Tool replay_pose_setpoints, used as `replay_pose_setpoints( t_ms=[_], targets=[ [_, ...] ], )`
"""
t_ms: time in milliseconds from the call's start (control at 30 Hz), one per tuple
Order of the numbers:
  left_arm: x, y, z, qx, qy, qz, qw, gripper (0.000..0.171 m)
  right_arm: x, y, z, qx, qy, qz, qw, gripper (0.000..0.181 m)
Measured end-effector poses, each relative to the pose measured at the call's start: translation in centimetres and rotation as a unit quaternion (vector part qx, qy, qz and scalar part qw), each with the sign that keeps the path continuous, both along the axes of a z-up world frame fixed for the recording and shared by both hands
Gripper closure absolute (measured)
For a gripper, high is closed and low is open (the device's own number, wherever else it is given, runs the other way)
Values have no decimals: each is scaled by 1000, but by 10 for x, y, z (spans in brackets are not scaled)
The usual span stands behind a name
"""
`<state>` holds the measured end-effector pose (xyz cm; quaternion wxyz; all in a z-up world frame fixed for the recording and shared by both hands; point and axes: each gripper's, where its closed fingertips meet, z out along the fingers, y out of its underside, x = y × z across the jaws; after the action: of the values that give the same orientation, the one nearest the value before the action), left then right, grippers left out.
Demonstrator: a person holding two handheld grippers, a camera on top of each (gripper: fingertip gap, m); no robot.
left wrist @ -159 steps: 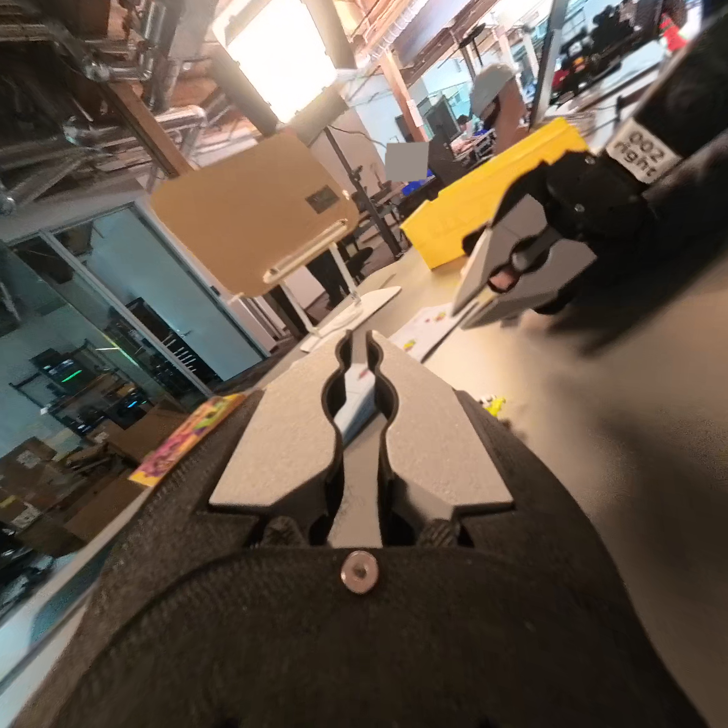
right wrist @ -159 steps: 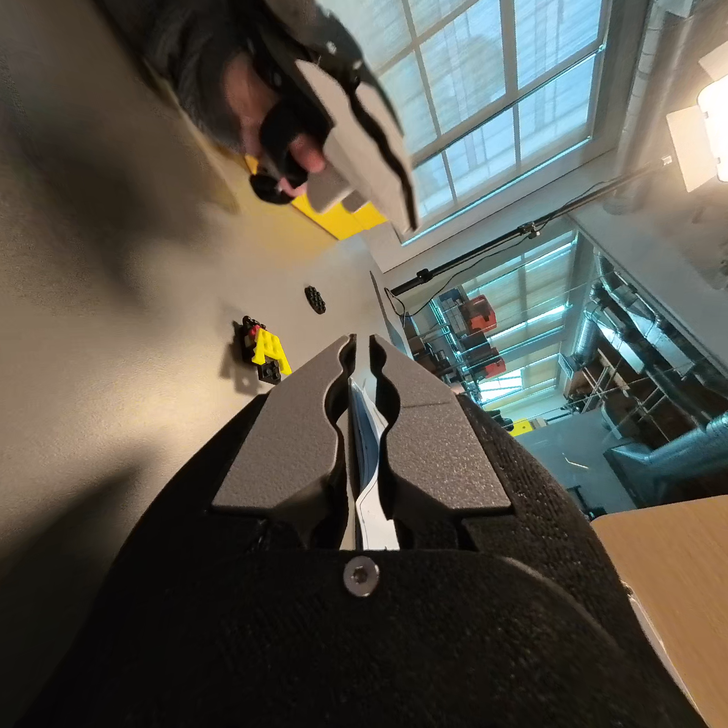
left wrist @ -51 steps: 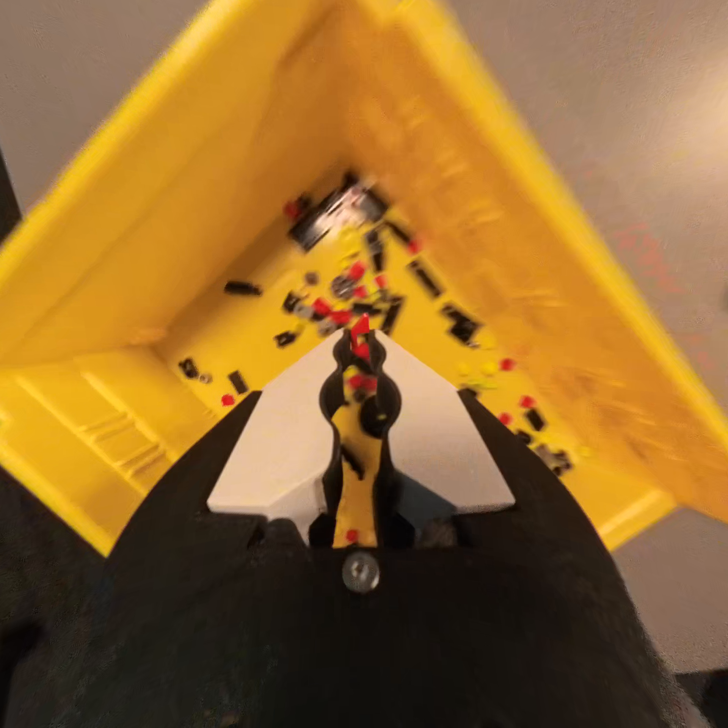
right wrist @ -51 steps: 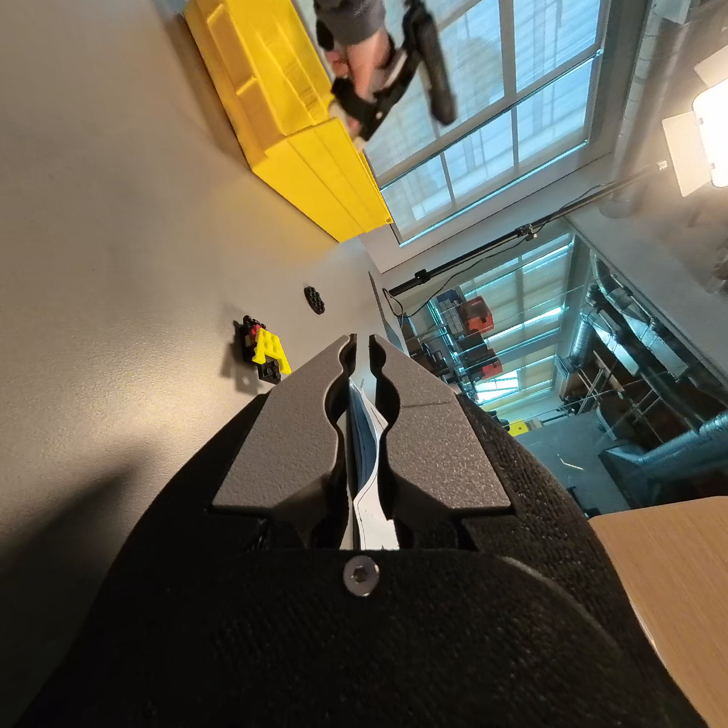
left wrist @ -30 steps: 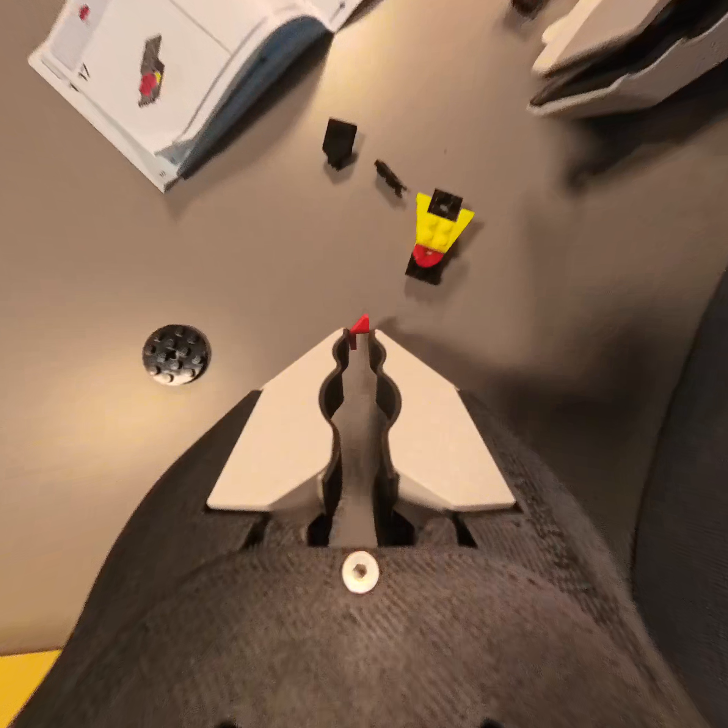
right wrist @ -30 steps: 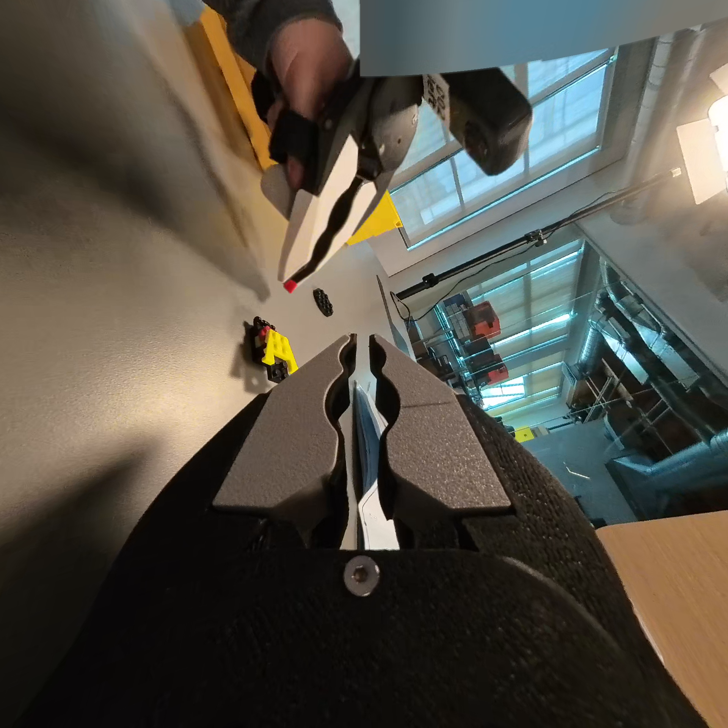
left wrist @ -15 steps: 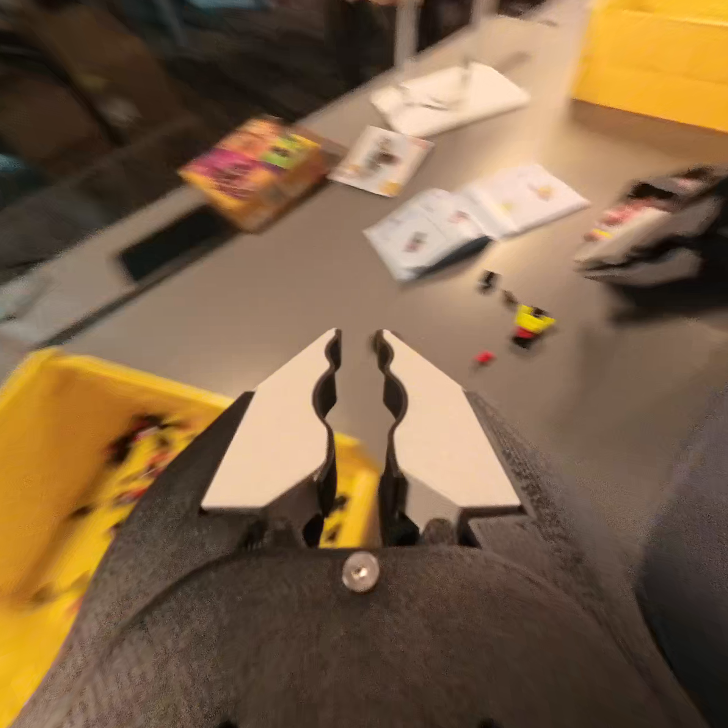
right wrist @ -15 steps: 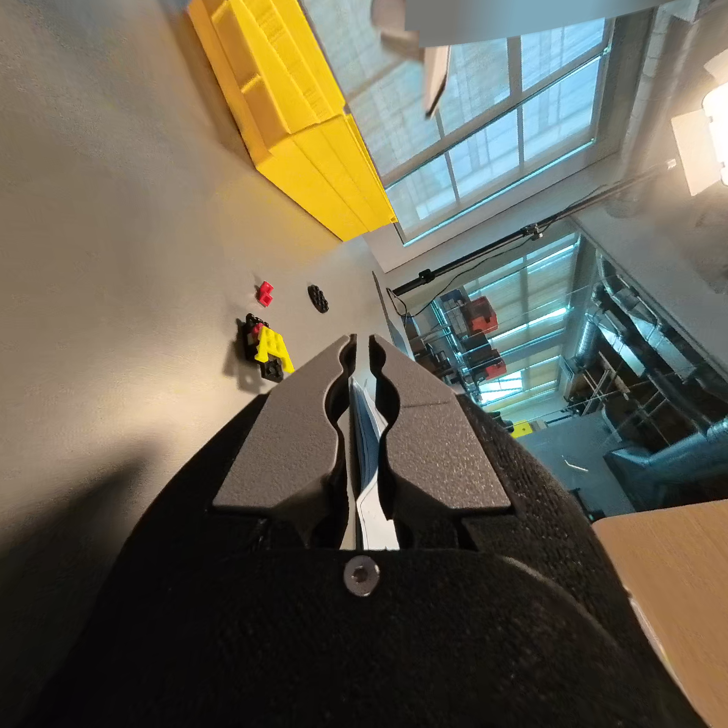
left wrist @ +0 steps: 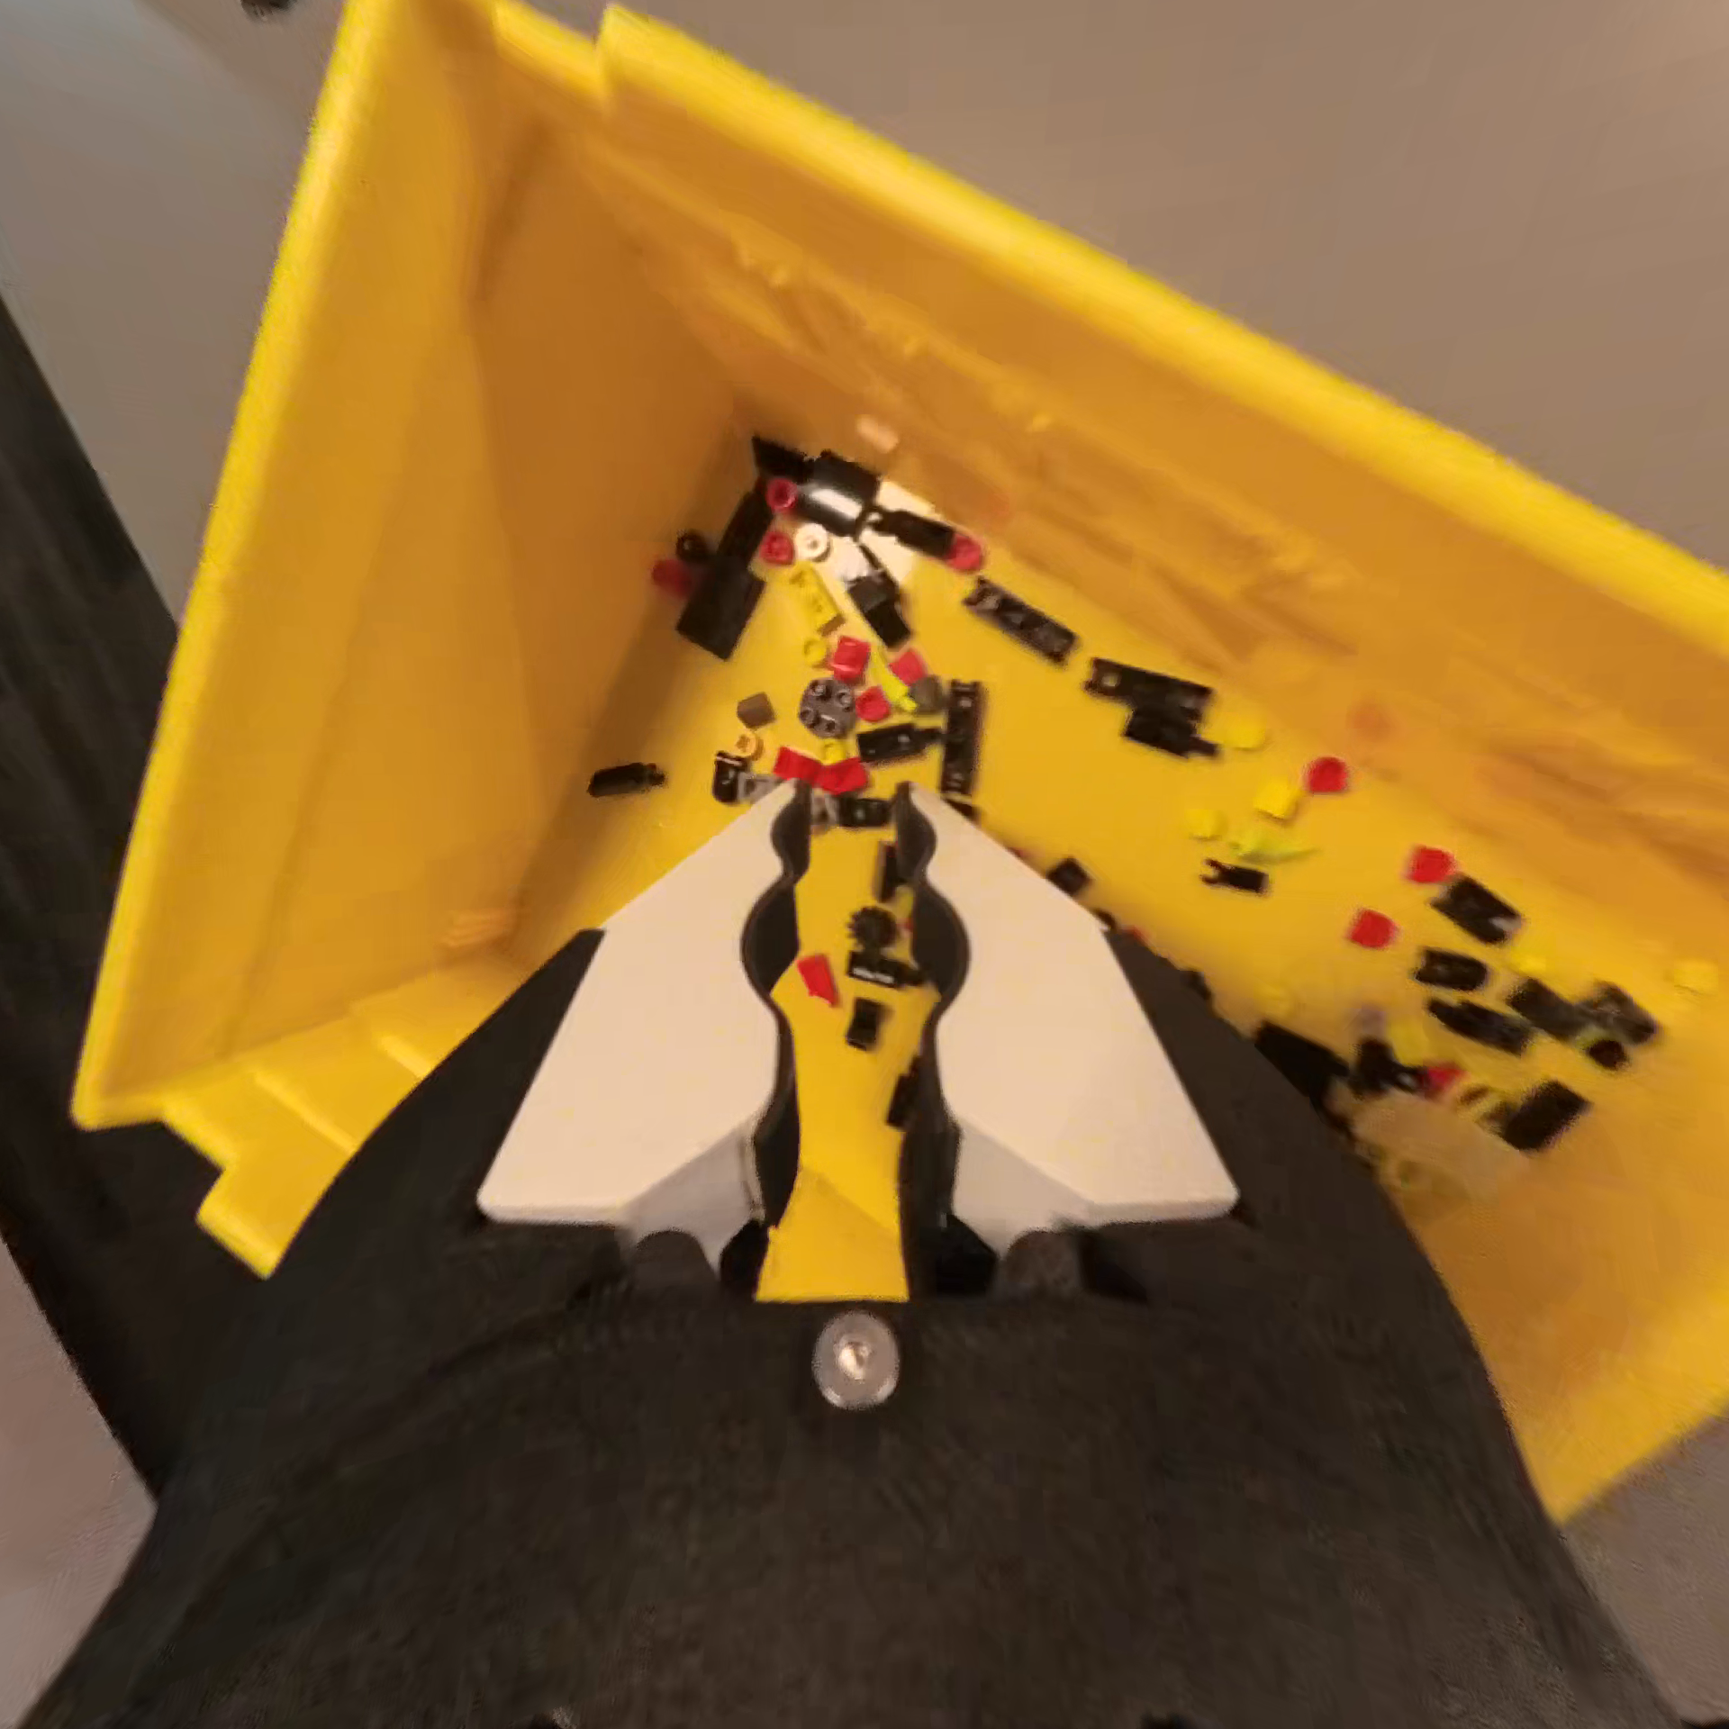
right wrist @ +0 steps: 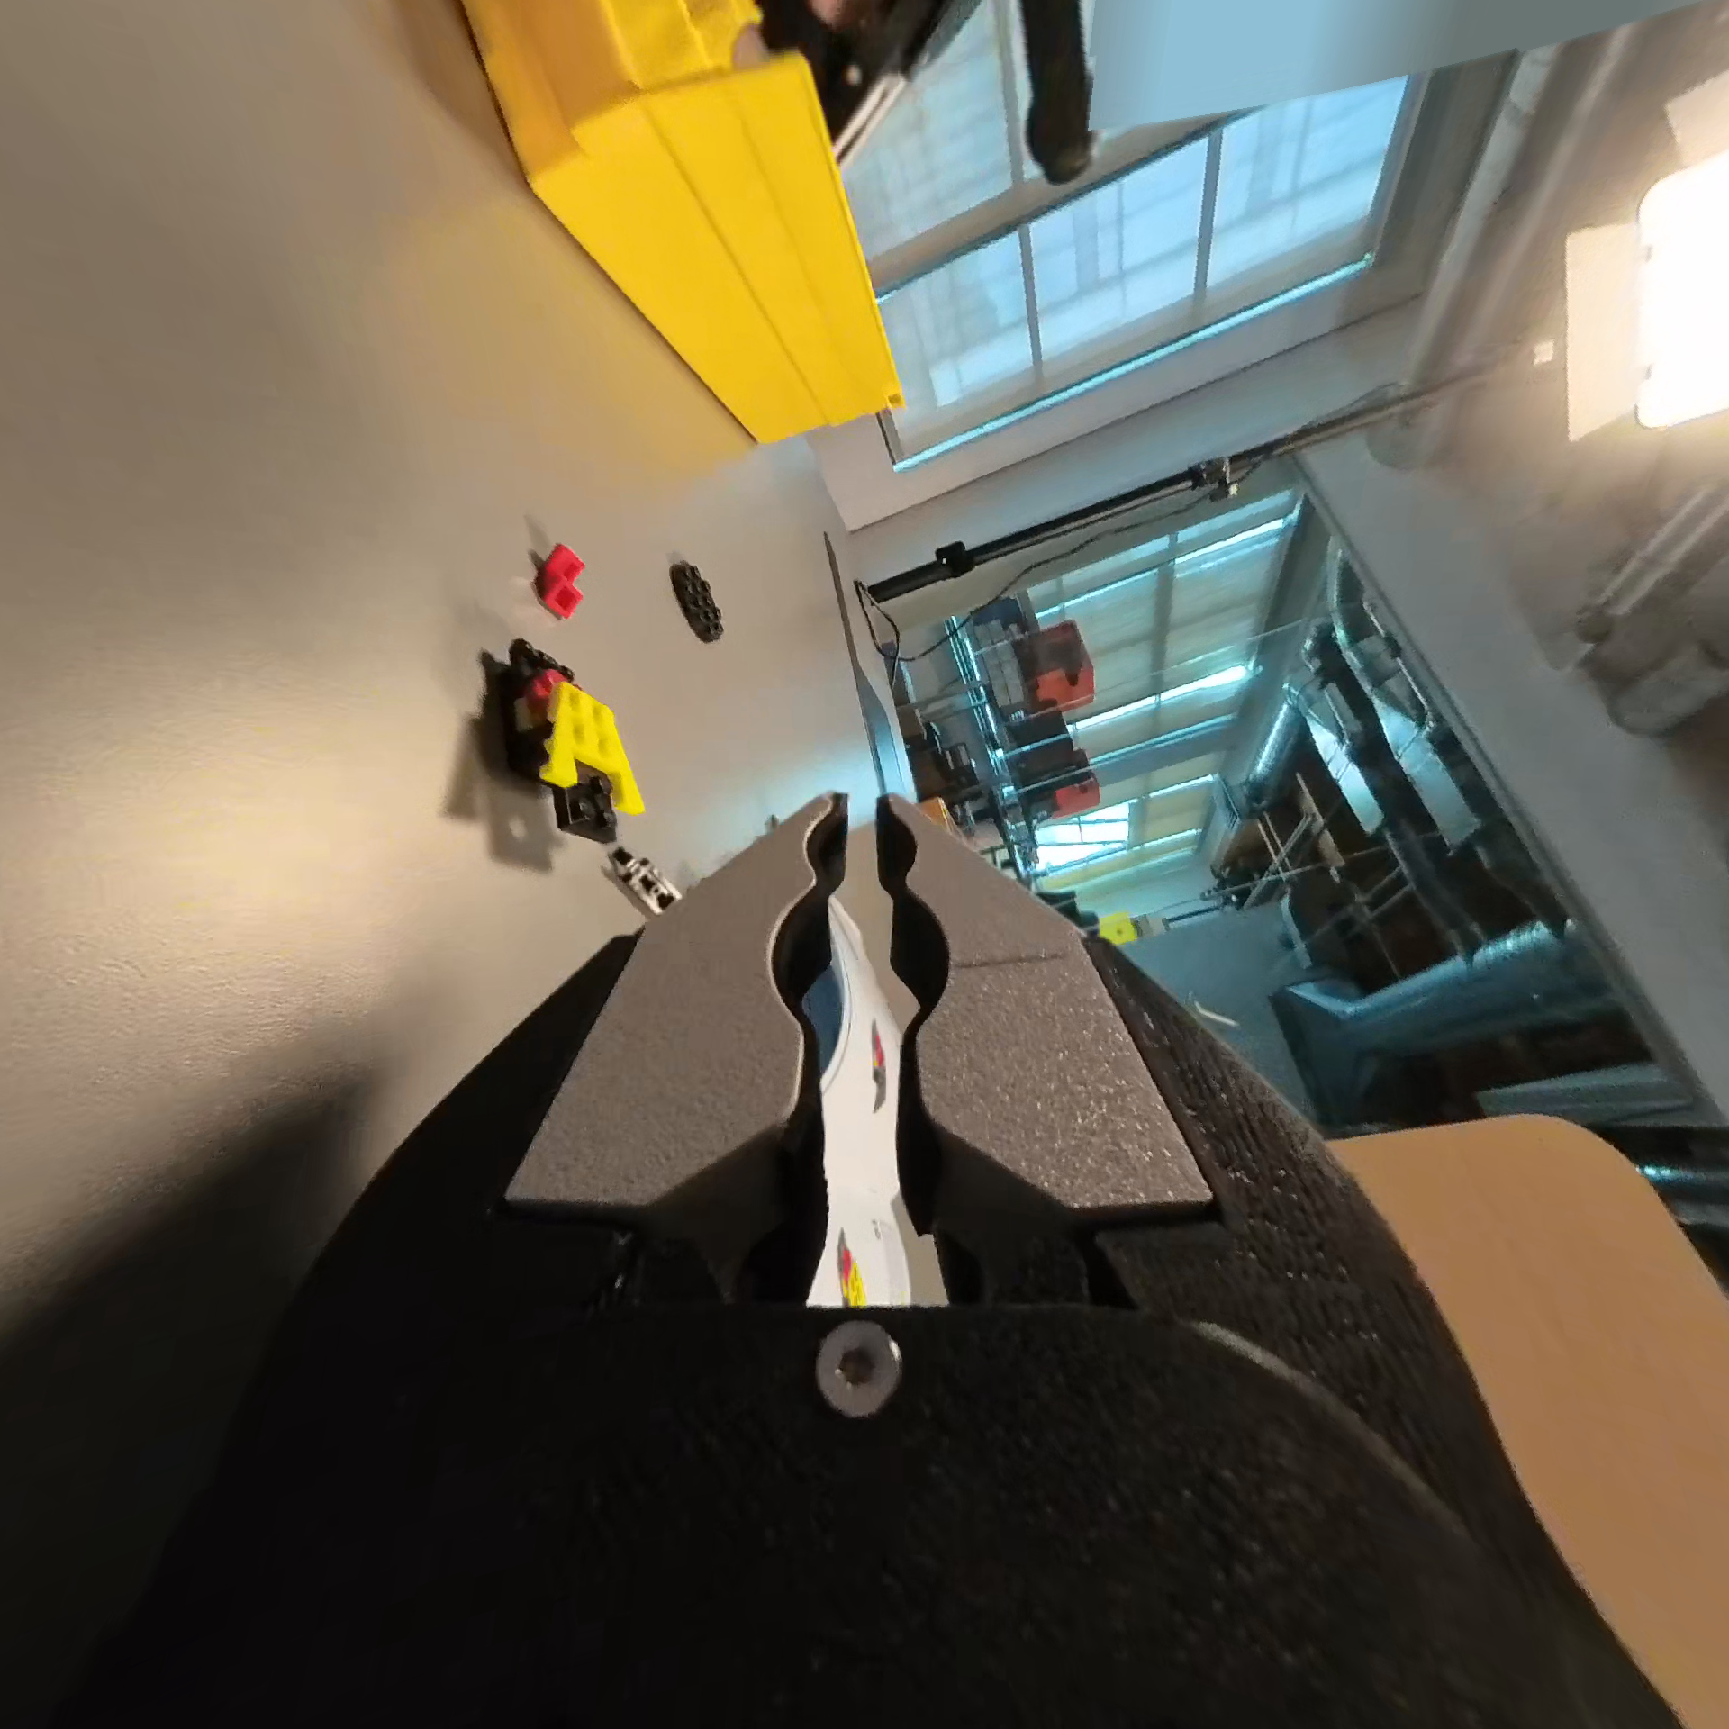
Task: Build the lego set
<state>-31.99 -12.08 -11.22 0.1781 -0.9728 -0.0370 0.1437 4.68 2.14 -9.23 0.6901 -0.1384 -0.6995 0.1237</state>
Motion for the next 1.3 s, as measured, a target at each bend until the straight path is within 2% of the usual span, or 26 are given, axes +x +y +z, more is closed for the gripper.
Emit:
replay_pose_setpoints(
  t_ms=[233,433,567,767,967,1100,1200,1300],
  targets=[
    [-26,-2,-36,-43,-90,103,990,157,-2,2,-6,9,-15,-8,1000,178],
    [-32,-5,-40,-58,-88,112,988,159,-1,1,-8,9,-20,-6,1000,178],
    [-31,-6,-38,-61,-93,92,990,169,0,1,-9,8,-23,-4,1000,177],
    [-18,-16,-27,-58,-111,69,990,169,1,1,-9,7,-24,-4,1000,177],
    [13,-11,-10,2,-135,22,991,169,2,0,-9,6,-26,-3,1000,177],
    [17,-18,-13,-6,-124,7,992,161,3,-1,-10,5,-28,-1,1000,178],
    [33,-15,-14,11,-169,-8,985,158,4,-1,-10,5,-28,-1,1000,178],
    [76,-8,-7,40,-274,-59,959,156,4,-1,-10,5,-28,-1,1000,177]
  ],
)
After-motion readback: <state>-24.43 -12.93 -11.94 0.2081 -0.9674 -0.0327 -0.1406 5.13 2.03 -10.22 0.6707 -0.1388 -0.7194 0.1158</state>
